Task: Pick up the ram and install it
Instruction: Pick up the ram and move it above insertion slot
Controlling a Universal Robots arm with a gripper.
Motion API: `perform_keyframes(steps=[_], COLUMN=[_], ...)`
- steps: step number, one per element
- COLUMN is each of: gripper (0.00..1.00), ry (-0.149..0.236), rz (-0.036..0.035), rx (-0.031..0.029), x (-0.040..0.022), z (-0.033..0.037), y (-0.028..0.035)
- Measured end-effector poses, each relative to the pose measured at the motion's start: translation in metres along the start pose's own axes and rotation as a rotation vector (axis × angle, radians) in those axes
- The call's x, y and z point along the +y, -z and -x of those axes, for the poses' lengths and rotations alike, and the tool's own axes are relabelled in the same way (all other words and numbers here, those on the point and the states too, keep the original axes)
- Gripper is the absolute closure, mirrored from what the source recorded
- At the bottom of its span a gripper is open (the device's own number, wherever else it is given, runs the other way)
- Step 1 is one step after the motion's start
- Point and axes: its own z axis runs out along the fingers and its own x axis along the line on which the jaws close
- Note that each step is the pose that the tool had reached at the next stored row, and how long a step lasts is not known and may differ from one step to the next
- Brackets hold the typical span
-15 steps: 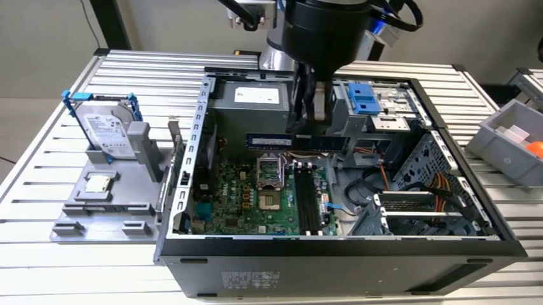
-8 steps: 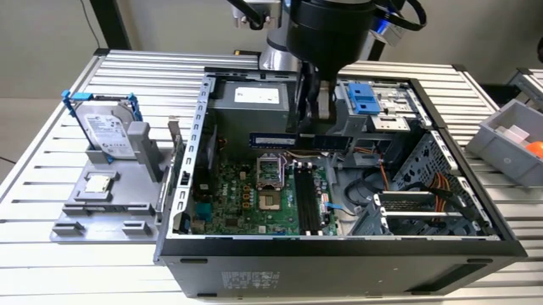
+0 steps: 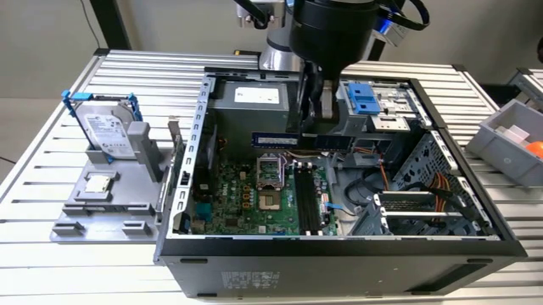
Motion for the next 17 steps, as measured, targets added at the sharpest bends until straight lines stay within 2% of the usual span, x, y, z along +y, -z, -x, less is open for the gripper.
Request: perform_keyframes(steps=[12,17], gripper=[1.00,1.00], ry=[0.000,-0.007], rz=[-0.0001,0.0006], rx=[0.0021,0.0022], x=[-0.0005,-0.0004], z=[0.0001,0.0024], y=[0.0000,0.0003])
